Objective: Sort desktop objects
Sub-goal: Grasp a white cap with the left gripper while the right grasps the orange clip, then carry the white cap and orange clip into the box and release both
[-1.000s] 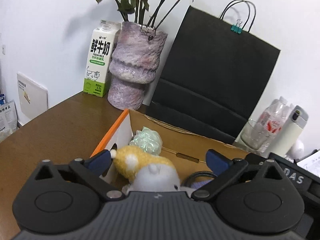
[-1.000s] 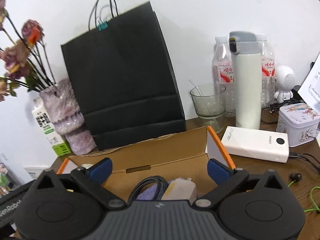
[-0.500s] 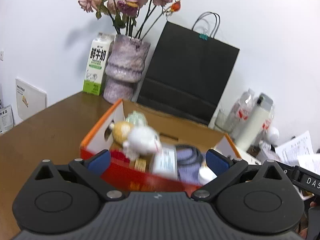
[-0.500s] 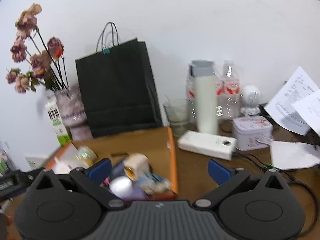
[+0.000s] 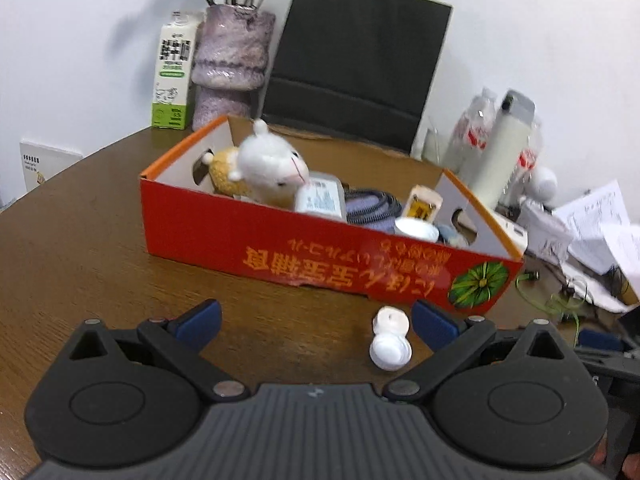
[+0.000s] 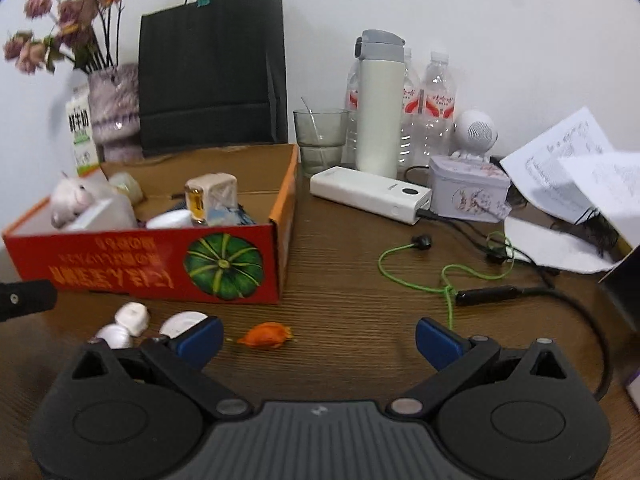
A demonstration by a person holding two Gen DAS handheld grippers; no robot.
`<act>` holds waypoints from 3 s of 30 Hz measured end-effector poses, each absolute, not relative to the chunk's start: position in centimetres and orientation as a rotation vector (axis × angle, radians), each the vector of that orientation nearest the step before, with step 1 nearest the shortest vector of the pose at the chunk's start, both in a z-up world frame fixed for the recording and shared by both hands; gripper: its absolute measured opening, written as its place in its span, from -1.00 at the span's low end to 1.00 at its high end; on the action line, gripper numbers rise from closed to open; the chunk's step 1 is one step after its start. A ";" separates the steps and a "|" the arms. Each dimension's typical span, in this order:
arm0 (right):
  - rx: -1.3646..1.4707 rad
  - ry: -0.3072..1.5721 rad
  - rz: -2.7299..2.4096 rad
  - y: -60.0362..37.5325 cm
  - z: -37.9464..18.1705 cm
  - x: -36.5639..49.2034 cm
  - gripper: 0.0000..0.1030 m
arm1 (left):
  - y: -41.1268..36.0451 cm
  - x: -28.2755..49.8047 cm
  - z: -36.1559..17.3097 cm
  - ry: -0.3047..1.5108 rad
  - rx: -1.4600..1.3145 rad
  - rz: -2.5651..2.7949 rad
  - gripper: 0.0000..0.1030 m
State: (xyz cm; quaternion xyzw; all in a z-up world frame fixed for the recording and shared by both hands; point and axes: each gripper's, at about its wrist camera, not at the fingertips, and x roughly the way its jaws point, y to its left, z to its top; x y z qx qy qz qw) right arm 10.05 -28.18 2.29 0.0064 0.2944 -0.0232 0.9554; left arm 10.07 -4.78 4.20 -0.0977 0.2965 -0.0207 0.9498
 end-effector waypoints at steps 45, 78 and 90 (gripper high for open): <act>-0.051 0.551 0.113 -26.3 2.9 9.5 -0.75 | -8.2 9.1 4.2 0.534 -0.070 -0.188 -0.46; 0.051 0.521 0.060 -23.7 5.4 21.5 -0.75 | -8.6 22.1 6.6 0.502 -0.080 -0.114 -0.46; 0.103 0.499 0.046 -24.7 6.2 21.1 -0.01 | -8.3 21.4 7.3 0.469 -0.091 -0.083 0.10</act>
